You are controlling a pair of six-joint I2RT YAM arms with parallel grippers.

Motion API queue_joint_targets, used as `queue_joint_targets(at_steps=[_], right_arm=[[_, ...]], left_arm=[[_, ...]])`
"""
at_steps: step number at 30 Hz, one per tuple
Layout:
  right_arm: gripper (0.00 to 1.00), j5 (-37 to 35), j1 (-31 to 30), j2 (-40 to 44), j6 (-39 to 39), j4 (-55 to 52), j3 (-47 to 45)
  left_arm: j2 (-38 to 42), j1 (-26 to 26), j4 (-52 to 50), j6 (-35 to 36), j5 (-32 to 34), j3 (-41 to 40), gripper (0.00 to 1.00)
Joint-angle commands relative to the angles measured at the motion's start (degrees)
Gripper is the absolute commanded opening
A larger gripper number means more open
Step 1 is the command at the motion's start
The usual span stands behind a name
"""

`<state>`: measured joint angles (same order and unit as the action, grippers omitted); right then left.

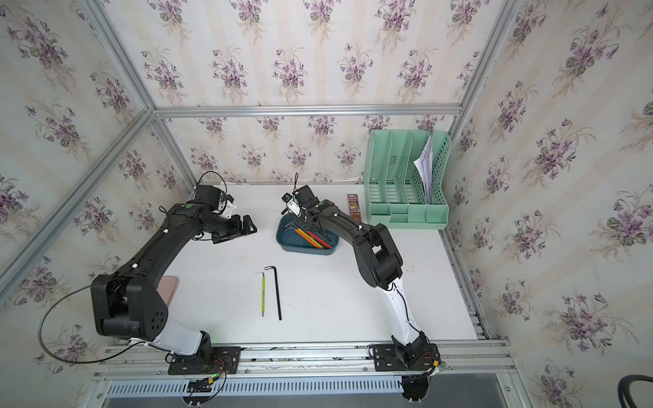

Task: Put the hex key on the desktop into the storage box
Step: Place the Allen key in the storage box, then pick up the Allen key from the center of the board.

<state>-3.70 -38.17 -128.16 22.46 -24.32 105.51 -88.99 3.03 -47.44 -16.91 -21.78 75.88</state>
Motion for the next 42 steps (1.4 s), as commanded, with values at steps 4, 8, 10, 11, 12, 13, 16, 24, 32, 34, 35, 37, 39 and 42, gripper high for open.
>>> queue_joint_targets(at_steps=[4,8,10,11,12,13,16,24,32,34,35,37,39,42], right_arm=[[0.0,1.38,0.12,-0.51,0.4,0.75,-0.92],[0.0,0.47,0.12,0.51,0.5,2.1,-3.83],[0.0,-0.1,0.11,1.13,0.48,2.64,-5.04],[0.0,-0.27,0.14,1.32,0.62,2.57,-5.39],[0.0,-0.49,0.12,1.46,0.72,2.37,-5.58],[0.0,-0.68,0.1,1.42,0.74,2.09,-5.58],[0.13,-1.94,0.08,1.5,0.26,1.34,-5.45],[0.48,-2.06,0.07,7.56,-4.07,2.93,-8.35],[0.53,-0.21,0.11,19.6,-14.77,4.91,-14.98],[0.52,1.61,0.11,24.53,-17.1,7.64,-19.84],[0.52,2.03,0.11,27.16,-18.65,8.78,-22.3],[0.51,1.57,0.05,31.38,-22.54,9.47,-25.88],[0.5,2.61,0.07,34.74,-27.3,7.94,-28.45],[0.49,6.53,-0.38,37.28,-34.69,4.78,-31.26]], left_arm=[[0.18,-0.21,-0.43,0.66,0.95,0.5,0.99],[0.13,-0.21,-0.41,0.67,0.95,0.57,0.99],[0.22,-0.22,-0.46,0.65,0.94,0.46,0.99],[0.22,-0.21,-0.4,0.65,0.95,0.5,0.99],[0.22,-0.21,-0.46,0.66,0.95,0.49,0.99],[0.21,-0.21,-0.42,0.67,0.93,0.55,0.99],[0.22,-0.24,-0.5,0.63,0.95,0.41,0.99],[0.01,-0.23,-0.53,0.56,0.95,0.46,0.99],[-0.02,-0.21,-0.55,0.56,0.98,0.35,0.99],[-0.01,-0.22,-0.38,0.53,0.95,0.22,0.99],[-0.07,-0.21,-0.33,0.5,0.91,0.19,0.99],[-0.07,-0.21,-0.32,0.51,0.97,0.24,0.99],[-0.04,-0.22,-0.34,0.56,0.95,0.26,0.99],[-0.13,-0.22,-0.35,0.56,0.94,0.24,0.99]])
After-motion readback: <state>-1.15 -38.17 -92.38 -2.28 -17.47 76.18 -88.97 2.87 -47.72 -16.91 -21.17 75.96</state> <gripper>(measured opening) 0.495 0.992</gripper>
